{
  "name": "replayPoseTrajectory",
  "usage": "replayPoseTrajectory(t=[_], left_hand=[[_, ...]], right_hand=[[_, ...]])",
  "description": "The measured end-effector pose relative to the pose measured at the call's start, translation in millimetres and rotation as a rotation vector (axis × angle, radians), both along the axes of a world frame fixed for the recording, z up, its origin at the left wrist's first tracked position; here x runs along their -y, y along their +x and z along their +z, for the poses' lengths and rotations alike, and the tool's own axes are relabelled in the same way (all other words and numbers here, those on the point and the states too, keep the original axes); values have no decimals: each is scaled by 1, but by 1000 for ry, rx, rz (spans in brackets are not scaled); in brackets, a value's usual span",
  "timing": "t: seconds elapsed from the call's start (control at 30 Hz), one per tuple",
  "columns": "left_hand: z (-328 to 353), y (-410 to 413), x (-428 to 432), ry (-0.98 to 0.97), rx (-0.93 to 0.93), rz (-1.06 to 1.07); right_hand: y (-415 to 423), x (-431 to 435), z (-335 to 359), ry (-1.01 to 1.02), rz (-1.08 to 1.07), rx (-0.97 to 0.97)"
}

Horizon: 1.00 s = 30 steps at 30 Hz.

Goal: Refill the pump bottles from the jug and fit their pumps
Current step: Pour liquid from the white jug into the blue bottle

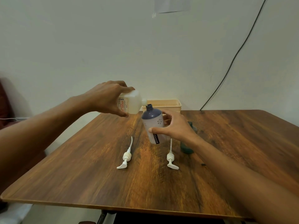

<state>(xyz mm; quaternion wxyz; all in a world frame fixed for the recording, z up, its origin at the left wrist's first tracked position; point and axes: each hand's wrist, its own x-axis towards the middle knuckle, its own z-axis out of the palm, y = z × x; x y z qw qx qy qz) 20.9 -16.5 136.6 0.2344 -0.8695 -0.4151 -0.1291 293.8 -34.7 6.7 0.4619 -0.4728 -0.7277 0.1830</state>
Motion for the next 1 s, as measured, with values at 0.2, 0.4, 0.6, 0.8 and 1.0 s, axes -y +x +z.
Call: replayPoseTrajectory(t=[0.2, 0.4, 0.6, 0.8, 1.0], left_hand=[[-4, -1, -3, -8, 10, -10], [-17, -3, -5, -18, 61, -38], [-40, -5, -6, -102, 245, -90], [-64, -9, -4, -177, 529, -106], [-81, -8, 0, -230, 834, -38]], right_hand=[[0, 0, -1, -7, 13, -10], [2, -3, -4, -2, 4, -11], [1, -5, -5, -1, 4, -22], [-3, -6, -5, 0, 7, -51], [-5, -7, -4, 8, 0, -105]])
